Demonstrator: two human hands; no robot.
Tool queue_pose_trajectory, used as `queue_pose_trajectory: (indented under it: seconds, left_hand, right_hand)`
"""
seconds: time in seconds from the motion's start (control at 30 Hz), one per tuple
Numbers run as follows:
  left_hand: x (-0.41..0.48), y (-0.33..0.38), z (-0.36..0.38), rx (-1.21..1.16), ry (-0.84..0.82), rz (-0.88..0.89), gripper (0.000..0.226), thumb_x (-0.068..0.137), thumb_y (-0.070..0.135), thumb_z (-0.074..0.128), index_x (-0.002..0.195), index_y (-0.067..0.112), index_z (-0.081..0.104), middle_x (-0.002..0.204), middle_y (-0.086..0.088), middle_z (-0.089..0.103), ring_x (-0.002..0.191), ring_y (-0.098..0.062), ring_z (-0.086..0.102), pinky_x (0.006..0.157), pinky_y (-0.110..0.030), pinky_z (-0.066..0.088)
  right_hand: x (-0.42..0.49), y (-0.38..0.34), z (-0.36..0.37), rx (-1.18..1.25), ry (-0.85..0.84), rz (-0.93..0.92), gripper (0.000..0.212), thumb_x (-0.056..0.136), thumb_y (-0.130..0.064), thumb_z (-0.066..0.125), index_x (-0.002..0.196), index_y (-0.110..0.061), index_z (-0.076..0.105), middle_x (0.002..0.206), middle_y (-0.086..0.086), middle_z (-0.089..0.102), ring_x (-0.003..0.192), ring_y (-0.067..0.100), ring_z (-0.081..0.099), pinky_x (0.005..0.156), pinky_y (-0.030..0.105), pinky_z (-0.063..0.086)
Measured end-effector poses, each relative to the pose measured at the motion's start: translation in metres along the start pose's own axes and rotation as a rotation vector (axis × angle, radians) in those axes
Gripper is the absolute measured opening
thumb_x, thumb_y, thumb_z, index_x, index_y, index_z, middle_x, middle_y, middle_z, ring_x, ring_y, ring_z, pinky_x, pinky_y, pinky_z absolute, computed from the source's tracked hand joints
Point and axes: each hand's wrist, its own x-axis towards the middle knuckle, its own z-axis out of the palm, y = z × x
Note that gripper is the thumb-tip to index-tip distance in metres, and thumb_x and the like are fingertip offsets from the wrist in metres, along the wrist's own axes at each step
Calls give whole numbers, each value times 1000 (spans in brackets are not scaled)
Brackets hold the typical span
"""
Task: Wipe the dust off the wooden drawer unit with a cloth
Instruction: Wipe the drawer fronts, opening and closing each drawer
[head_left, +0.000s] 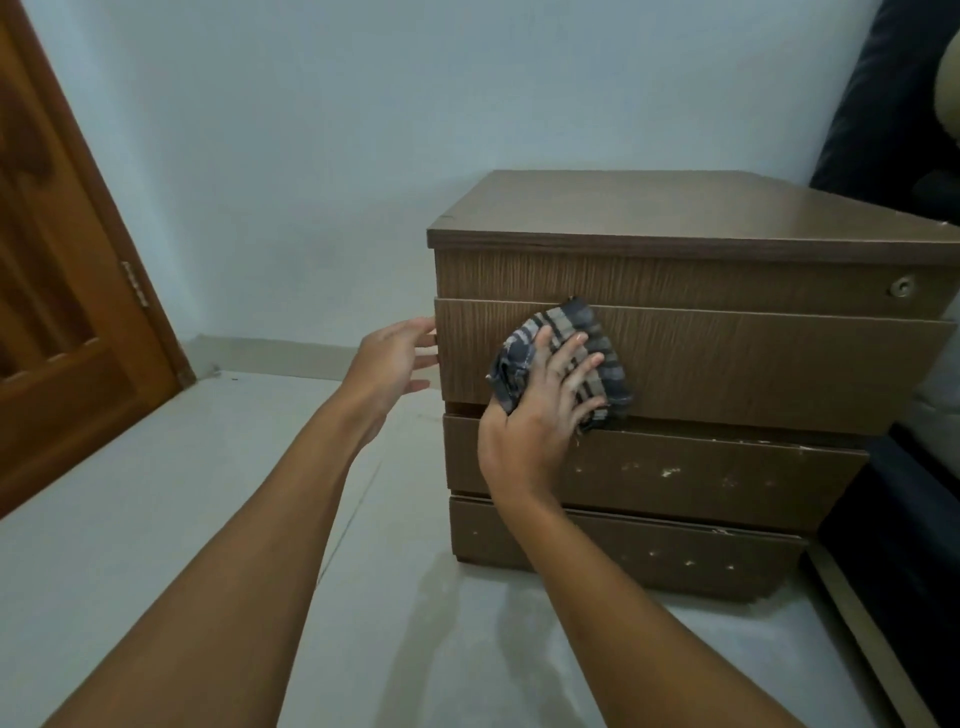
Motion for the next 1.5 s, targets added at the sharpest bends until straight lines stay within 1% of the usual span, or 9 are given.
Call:
queue_pose_trajectory:
  seconds: [0.27, 0.6, 0.7, 0.77, 0.8, 0.9, 1.03, 1.37, 1.5]
  left_hand:
    - [9, -8, -15, -81, -107, 4, 58, 102, 53, 17, 121, 23, 64, 109, 8, 63, 96, -5, 59, 75, -25, 46]
    - [13, -12, -22, -293, -86, -88, 70, 94, 69, 21, 115, 19, 66, 109, -8, 73, 106, -21, 67, 98, -41, 48]
    - [13, -13, -25, -306, -70, -125, 72, 93, 70, 23, 114, 15, 65, 108, -9, 73, 105, -22, 67, 96, -40, 49]
    - [11, -16, -27, -254, -56, -140, 74, 93, 71, 22, 118, 17, 64, 112, -7, 71, 108, -22, 65, 97, -41, 47]
    - [8, -18, -27, -219, -57, -147, 72, 93, 70, 20, 119, 19, 64, 115, -5, 70, 110, -21, 62, 99, -42, 46]
    - [0, -28, -25, -112, -111, -169, 64, 97, 65, 17, 116, 24, 63, 114, 1, 66, 109, -17, 59, 103, -44, 40]
    - [-8, -41, -16, -1, -135, -224, 45, 103, 49, 23, 104, 28, 63, 106, 4, 66, 98, -13, 60, 100, -42, 41]
    - [-17, -48, 17, 96, -116, -178, 27, 101, 21, 41, 118, 20, 61, 107, 1, 64, 95, -17, 60, 66, -24, 42]
    - [-17, -60, 27, 134, -85, -189, 36, 101, 18, 44, 135, 12, 53, 126, -4, 58, 96, -16, 52, 80, -29, 45]
  right_hand:
    - [-18, -35, 26, 16, -173, -119, 84, 84, -14, 55, 153, -25, 9, 156, -1, -11, 145, 26, -19, 114, 62, -8]
    - [-24, -57, 11, 343, -510, -141, 74, 92, -5, 49, 150, -35, 13, 158, -11, -2, 141, 9, -15, 119, 56, 0]
    - [-23, -58, 4, 429, -651, -2, 63, 96, -22, 48, 150, -39, 19, 157, -9, 23, 144, 21, 24, 113, 49, 29]
    - [-19, -56, 1, 524, -735, 118, 41, 98, -37, 47, 138, -32, 44, 113, -3, 64, 99, 15, 61, 82, 34, 50]
    - [-16, -54, -2, 610, -770, 207, 32, 98, -40, 48, 128, -29, 54, 96, -6, 65, 85, 10, 61, 75, 29, 49]
    - [-8, -41, -7, 757, -763, 420, 24, 97, -36, 52, 116, -27, 63, 104, -2, 71, 95, 15, 66, 88, 35, 50]
    - [-5, -24, -19, 739, -760, 516, 22, 96, -34, 54, 111, -22, 64, 101, 4, 72, 92, 21, 69, 82, 35, 53]
    - [7, -2, -65, 628, -886, 463, 16, 98, -27, 53, 101, -18, 65, 98, 9, 71, 91, 24, 69, 82, 34, 51]
    - [11, 12, -86, 547, -875, 444, 17, 98, -29, 52, 98, -18, 65, 92, 5, 72, 85, 21, 70, 76, 31, 51]
